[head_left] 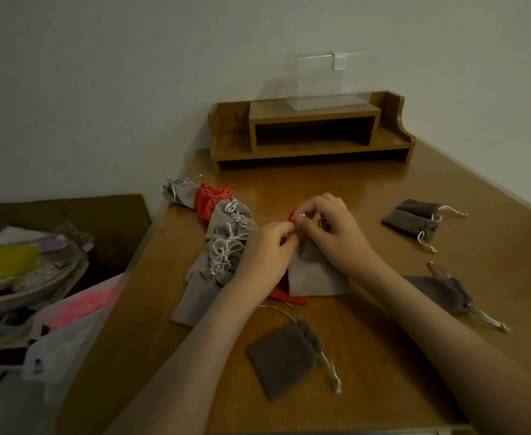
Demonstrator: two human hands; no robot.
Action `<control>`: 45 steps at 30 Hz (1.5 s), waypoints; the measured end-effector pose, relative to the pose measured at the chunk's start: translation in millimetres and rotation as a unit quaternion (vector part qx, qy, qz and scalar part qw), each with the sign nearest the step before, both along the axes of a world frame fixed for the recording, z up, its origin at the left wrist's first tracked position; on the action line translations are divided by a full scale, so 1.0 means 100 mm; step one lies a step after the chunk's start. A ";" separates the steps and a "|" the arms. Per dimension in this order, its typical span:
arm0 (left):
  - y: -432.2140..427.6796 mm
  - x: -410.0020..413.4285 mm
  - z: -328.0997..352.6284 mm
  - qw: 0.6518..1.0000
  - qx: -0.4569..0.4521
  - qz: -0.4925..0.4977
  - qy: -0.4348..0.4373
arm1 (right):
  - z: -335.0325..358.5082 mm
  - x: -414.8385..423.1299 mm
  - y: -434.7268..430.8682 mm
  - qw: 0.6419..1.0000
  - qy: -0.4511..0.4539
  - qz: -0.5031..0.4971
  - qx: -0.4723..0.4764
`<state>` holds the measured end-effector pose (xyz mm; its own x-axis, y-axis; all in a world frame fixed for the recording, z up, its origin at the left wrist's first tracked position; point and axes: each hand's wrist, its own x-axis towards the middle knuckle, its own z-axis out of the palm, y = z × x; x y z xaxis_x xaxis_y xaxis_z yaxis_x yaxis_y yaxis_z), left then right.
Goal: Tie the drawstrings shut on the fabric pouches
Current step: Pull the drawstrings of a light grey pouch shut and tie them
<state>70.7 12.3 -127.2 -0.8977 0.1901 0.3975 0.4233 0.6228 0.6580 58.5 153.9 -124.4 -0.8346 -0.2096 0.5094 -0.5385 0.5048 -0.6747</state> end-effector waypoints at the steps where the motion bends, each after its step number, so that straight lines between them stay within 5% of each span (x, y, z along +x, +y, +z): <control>1: 0.00 0.00 0.00 1.000 -0.004 -0.005 0.001 | 0.00 0.00 0.00 1.000 0.002 0.002 0.008; 11: -0.04 0.00 0.03 0.998 0.033 0.045 0.004 | 0.04 0.02 0.00 0.990 -0.090 0.019 -0.105; 19: -0.03 0.08 0.11 0.986 0.104 0.112 0.073 | 0.06 0.04 -0.02 0.983 -0.184 0.025 0.004; 25: -0.07 0.05 0.09 0.981 0.102 0.148 0.080 | 0.12 0.08 0.00 0.960 -0.219 0.085 -0.153; 33: -0.05 0.06 0.07 0.990 0.079 0.093 0.068 | 0.14 0.11 0.01 0.885 -0.267 0.186 -0.333; 39: 0.01 0.10 0.08 0.997 0.062 0.033 0.010 | 0.12 0.08 -0.01 0.897 -0.266 0.140 -0.322; 45: 0.01 0.10 0.09 0.974 0.193 -0.030 -0.117 | 0.10 0.09 -0.02 0.914 -0.240 0.123 -0.301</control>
